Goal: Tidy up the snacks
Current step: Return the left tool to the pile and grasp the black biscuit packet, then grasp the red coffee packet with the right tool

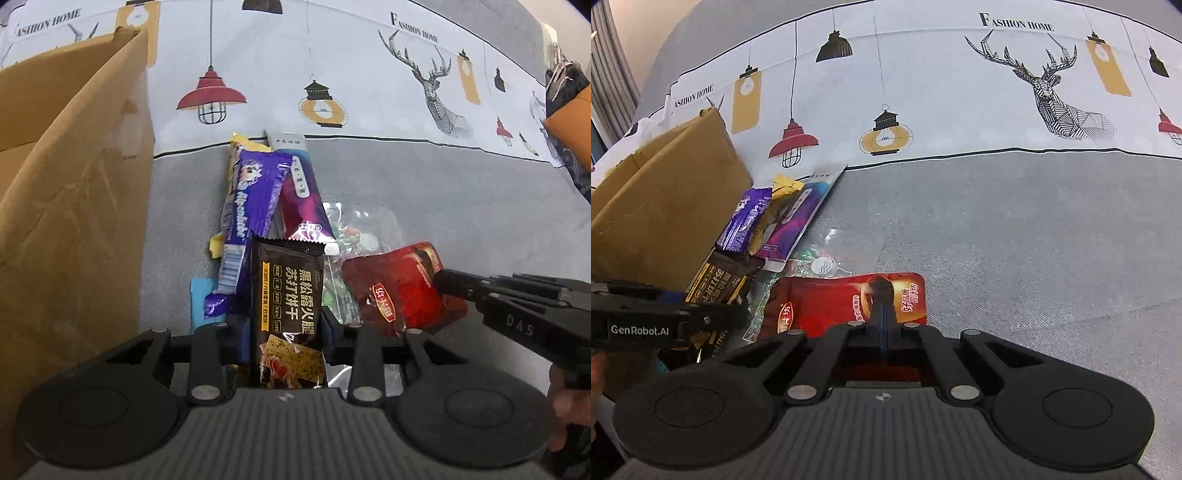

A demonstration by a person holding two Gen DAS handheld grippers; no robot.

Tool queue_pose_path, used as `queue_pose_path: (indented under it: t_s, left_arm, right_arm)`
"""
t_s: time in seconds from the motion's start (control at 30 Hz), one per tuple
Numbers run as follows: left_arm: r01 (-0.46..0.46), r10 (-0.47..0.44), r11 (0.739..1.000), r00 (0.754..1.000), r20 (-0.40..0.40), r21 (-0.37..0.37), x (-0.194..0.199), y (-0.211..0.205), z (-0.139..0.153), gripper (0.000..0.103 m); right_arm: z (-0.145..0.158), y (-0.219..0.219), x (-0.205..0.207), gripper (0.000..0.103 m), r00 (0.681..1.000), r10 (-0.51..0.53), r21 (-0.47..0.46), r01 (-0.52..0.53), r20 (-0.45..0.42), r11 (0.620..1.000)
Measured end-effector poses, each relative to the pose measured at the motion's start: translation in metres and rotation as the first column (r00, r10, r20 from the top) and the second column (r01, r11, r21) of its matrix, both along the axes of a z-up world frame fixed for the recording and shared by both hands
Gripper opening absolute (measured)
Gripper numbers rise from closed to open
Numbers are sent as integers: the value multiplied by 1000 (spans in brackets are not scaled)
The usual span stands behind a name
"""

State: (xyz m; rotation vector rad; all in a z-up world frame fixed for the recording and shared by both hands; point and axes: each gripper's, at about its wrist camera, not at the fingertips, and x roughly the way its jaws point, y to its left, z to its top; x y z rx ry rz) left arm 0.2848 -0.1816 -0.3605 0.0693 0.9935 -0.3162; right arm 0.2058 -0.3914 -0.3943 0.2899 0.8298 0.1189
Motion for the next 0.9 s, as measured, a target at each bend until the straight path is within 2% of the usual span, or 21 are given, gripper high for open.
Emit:
queue_pose_path:
  t_s: [0.03, 0.07, 0.1, 0.13, 0.17, 0.2, 0.23, 0.3, 0.37, 0.47, 0.5, 0.57, 0.67, 0.7, 0.73, 0.77, 0.8, 0.83, 0.9]
  left_arm:
    - [-2, 2, 1000, 1000, -7, -3, -1, 1, 0, 40]
    - [-4, 4, 1000, 1000, -15, -7, -1, 2, 0, 40]
    - [-7, 7, 1000, 1000, -22, -12, -1, 4, 0, 40]
    - [-9, 9, 1000, 1000, -28, -17, -2, 5, 0, 40]
    - [-6, 6, 1000, 1000, -30, -17, -2, 6, 0, 40]
    - [-5, 5, 1000, 1000, -30, -15, -3, 6, -1, 40]
    - [-6, 5, 1000, 1000, -29, -14, -4, 6, -1, 40]
    - [-6, 6, 1000, 1000, -27, -13, -4, 5, -2, 40]
    - [-7, 7, 1000, 1000, -25, -18, -4, 6, -2, 40]
    - [-4, 3, 1000, 1000, -30, -26, -3, 7, -2, 40]
    - [2, -2, 1000, 999, -32, -29, -3, 8, -2, 40]
    - [11, -12, 999, 999, -33, -34, -3, 9, -2, 40]
    - [26, -27, 999, 999, -32, -36, -3, 9, -3, 40]
    - [29, -30, 999, 999, -31, -35, -3, 8, -3, 40]
    - [31, -32, 999, 999, -32, -32, -3, 8, -3, 40]
    - [31, -32, 999, 999, -36, -28, -3, 7, -4, 40]
    - [25, -27, 999, 999, -41, -29, -2, 7, -4, 40]
    - [22, -24, 999, 998, -51, -34, 0, 7, -3, 39]
    - [17, -19, 999, 998, -59, -41, 2, 8, -2, 37]
  right_arm:
    - [0, -1, -1, 1, 1000, -3, 12, 3, -4, 1000]
    - [3, -2, -2, 1, 1000, 7, 24, -7, -10, 1000]
    - [5, -1, -3, 11, 1000, 19, 11, -19, -15, 1000]
    - [7, 2, -3, 38, 999, 37, -21, -37, -22, 999]
    - [9, 4, -5, 57, 998, 61, -61, -63, -21, 996]
    - [11, 7, -8, 89, 994, 107, -100, -108, -16, 989]
    - [11, 11, -11, 99, 988, 156, -139, -156, -14, 978]
    - [8, 19, -16, 98, 977, 209, -227, -211, -33, 951]
    - [1, 24, -18, 96, 971, 234, -263, -240, -54, 934]
    - [3, 31, -13, 96, 961, 275, -292, -265, -6, 919]
    - [5, 35, -11, 97, 950, 312, -313, -292, 15, 904]
    - [6, 43, -4, 98, 913, 407, -355, -373, 23, 857]
    - [5, 49, 9, 102, 834, 551, -425, -488, 30, 762]
    - [4, 47, 17, 102, 808, 589, -415, -528, 23, 741]
    - [3, 44, 24, 102, 797, 603, -385, -552, 16, 740]
    - [0, 39, 33, 101, 797, 604, -326, -570, 4, 754]
    - [-5, 28, 42, 98, 808, 589, -221, -578, -17, 786]
    - [-6, 19, 45, 85, 827, 561, -157, -555, -6, 817]
    - [-2, 3, 39, 65, 886, 463, -111, -457, 34, 883]
